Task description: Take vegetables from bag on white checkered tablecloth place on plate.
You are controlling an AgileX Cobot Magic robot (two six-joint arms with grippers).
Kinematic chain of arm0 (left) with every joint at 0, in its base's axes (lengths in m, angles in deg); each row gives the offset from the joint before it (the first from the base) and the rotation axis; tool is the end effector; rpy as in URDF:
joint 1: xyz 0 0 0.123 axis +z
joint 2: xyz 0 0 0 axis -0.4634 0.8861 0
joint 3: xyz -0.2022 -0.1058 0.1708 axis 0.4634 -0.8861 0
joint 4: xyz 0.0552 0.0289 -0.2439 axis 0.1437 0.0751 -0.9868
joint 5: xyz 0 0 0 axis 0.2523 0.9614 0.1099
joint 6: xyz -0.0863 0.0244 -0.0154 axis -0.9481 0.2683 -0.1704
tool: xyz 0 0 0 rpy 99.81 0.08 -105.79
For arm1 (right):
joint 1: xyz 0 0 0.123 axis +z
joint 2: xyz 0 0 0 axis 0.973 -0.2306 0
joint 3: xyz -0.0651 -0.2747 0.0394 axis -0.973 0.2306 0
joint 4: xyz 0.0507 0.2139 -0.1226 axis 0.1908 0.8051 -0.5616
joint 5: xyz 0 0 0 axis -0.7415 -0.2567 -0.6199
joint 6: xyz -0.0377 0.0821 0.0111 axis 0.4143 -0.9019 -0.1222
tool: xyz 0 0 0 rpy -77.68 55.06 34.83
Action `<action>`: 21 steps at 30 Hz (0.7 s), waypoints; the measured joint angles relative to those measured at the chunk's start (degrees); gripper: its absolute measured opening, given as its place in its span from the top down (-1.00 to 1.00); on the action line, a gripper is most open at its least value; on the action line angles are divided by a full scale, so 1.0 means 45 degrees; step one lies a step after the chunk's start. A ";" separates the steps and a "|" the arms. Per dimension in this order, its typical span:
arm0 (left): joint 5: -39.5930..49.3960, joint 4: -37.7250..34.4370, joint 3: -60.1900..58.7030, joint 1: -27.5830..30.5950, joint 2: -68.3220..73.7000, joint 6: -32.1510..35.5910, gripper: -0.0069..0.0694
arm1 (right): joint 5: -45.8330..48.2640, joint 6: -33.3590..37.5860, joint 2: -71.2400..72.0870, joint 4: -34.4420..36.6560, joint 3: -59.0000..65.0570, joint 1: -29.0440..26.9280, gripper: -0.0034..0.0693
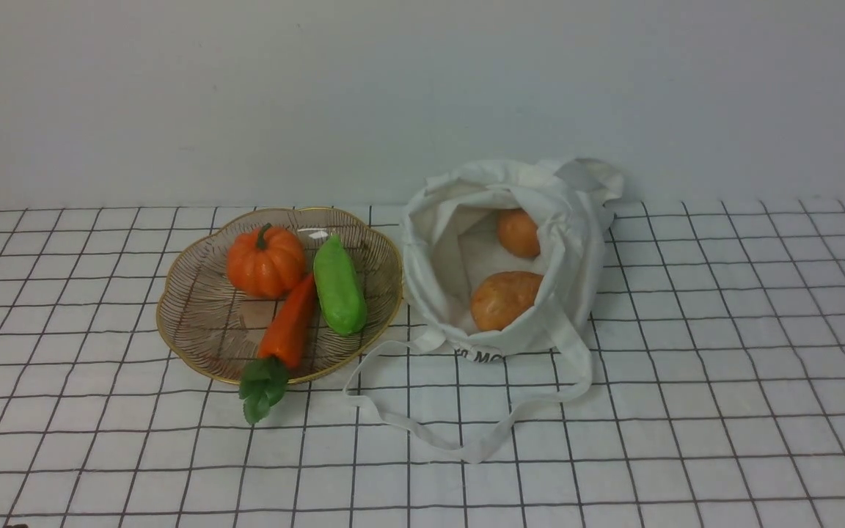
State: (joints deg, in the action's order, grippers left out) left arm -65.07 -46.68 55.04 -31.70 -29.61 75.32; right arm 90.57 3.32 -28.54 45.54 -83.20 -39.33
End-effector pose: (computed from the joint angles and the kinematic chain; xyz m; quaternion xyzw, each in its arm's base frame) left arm 0.0521 -0.0061 0.1699 -0.0485 0.8071 -0.0930 0.5810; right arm 0.0698 0.0498 0.3767 -0.2550 0.7533 0.1754 0.5803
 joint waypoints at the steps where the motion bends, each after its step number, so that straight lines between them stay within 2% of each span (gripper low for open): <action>1: 0.0000 0.0000 0.0000 0.0000 0.0000 0.0000 0.84 | -0.0931 0.0000 0.0210 0.0012 0.0694 0.0000 0.94; 5: 0.0000 0.0000 0.0000 0.0000 0.0000 0.0000 0.84 | -0.3807 -0.0014 0.0823 0.0055 0.3105 0.0004 0.94; 8: 0.0000 0.0000 0.0000 0.0000 0.0000 0.0000 0.84 | -0.4856 -0.0014 0.0892 0.0029 0.3931 0.0004 0.94; 21: 0.0000 0.0000 0.0000 0.0000 0.0000 0.0000 0.84 | -0.4260 -0.0014 0.0892 -0.0087 0.5350 0.0004 0.94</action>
State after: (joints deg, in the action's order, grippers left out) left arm -65.07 -46.68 55.04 -31.70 -29.61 75.32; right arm 71.40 3.26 -24.52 45.15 -59.13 -39.31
